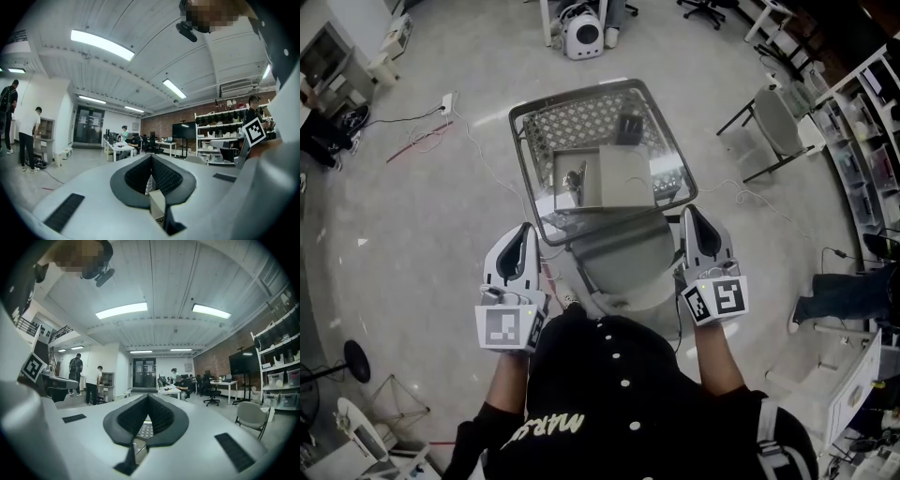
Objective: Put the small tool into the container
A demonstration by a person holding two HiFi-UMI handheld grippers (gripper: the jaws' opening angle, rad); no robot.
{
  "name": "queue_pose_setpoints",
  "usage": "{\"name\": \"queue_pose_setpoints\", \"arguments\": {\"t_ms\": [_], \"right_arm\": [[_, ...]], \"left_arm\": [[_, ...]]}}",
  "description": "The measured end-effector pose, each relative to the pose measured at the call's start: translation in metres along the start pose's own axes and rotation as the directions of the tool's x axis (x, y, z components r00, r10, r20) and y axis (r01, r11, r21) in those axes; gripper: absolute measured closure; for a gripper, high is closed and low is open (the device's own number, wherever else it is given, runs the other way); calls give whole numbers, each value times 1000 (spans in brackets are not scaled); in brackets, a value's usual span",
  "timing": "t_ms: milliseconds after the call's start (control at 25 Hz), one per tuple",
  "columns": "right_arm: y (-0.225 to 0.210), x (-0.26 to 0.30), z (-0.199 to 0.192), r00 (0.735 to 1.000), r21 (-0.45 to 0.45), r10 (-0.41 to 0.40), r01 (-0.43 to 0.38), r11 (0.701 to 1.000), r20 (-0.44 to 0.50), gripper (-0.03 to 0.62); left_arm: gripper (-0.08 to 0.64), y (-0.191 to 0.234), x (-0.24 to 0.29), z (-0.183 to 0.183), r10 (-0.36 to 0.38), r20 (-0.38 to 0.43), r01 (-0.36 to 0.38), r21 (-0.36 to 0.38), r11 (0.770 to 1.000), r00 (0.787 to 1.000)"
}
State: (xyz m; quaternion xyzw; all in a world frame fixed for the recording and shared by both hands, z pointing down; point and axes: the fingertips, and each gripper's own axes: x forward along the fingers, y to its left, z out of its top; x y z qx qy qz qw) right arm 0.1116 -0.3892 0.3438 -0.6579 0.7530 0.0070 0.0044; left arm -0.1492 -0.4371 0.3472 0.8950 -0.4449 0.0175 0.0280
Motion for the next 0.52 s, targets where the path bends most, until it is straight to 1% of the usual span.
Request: {"name": "queue_pose_setpoints", "arguments": {"t_ms": [160,360,520], "right_arm": [[6,2,1,1000,36,22,-23,999,8,580],[6,6,3,1000,26,20,-20,999,16,580],[7,7,2,1000,18,22,-22,1000,20,580]], "left_arm": [[535,0,0,0,-1,-2,1,-3,1000,1000],[535,0,2,-1,-2,-2,2,-4,1000,1000],[535,3,4,-5,16,-27,-16,-13,1000,1000]]}}
